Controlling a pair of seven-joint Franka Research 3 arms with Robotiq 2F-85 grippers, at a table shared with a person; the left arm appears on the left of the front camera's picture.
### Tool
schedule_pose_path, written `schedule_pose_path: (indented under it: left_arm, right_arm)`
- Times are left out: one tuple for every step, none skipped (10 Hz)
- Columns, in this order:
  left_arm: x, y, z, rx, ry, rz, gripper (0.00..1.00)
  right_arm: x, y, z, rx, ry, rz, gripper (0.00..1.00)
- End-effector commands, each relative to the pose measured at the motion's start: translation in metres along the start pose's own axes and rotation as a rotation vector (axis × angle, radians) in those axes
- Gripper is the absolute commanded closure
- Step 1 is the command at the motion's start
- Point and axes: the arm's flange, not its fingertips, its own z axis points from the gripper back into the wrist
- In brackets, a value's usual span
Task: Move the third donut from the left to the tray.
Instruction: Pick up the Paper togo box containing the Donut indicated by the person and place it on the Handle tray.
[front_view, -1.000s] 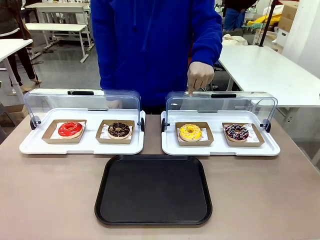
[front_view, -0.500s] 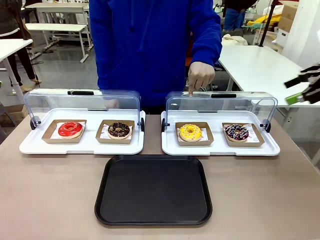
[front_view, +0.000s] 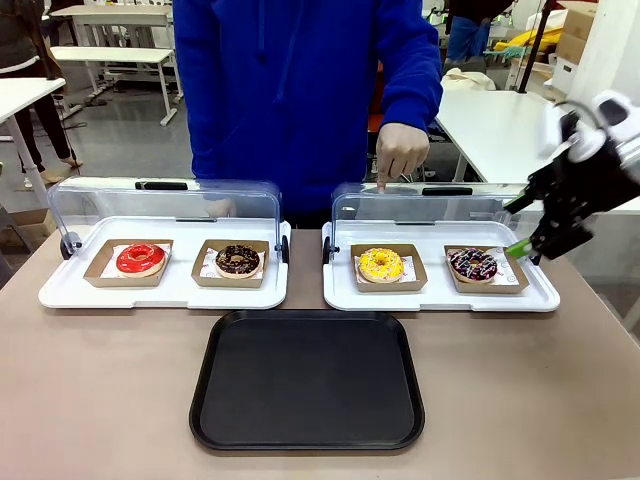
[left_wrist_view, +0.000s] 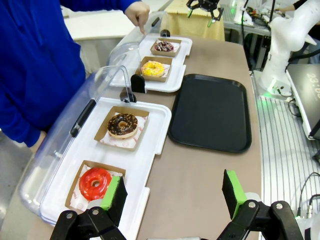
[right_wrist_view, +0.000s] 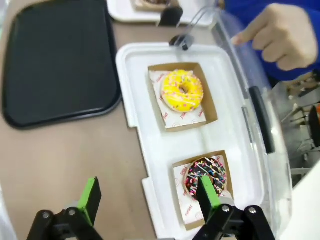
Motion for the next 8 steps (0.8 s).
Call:
schedule_pose_path:
  left_arm:
    - [0.001, -0.001, 0.002, -0.007, 0.000, -0.012, 0.00]
    - [0.001, -0.001, 0.002, -0.007, 0.000, -0.012, 0.00]
    - [0.001, -0.001, 0.002, -0.007, 0.000, -0.012, 0.00]
    - [0.001, -0.001, 0.002, -0.007, 0.000, -0.012, 0.00]
    - [0.001, -0.001, 0.002, -0.007, 0.000, -0.012, 0.00]
    - [0.001, -0.001, 0.002, -0.007, 0.000, -0.012, 0.00]
    - [0.001, -0.001, 0.002, -0.007, 0.000, -0.012, 0.00]
    - [0.001, -0.001, 0.002, -0.007, 0.000, -0.012, 0.00]
  right_arm:
    - [0.005, 0.009, -0.040, -0.070, 0.060, 0.030, 0.00]
    - [0.007, 0.013, -0.061, -0.090, 0.073, 0.059, 0.00]
    - [0.016, 0.018, -0.075, -0.101, 0.053, 0.073, 0.00]
    - [0.018, 0.017, -0.093, -0.114, 0.056, 0.105, 0.00]
    - [0.018, 0.019, -0.105, -0.124, 0.052, 0.126, 0.00]
    - [0.018, 0.018, -0.111, -0.137, 0.044, 0.139, 0.00]
    - [0.020, 0.021, -0.105, -0.198, -0.005, 0.146, 0.00]
    - [0.029, 0.014, -0.100, -0.101, 0.081, 0.108, 0.00]
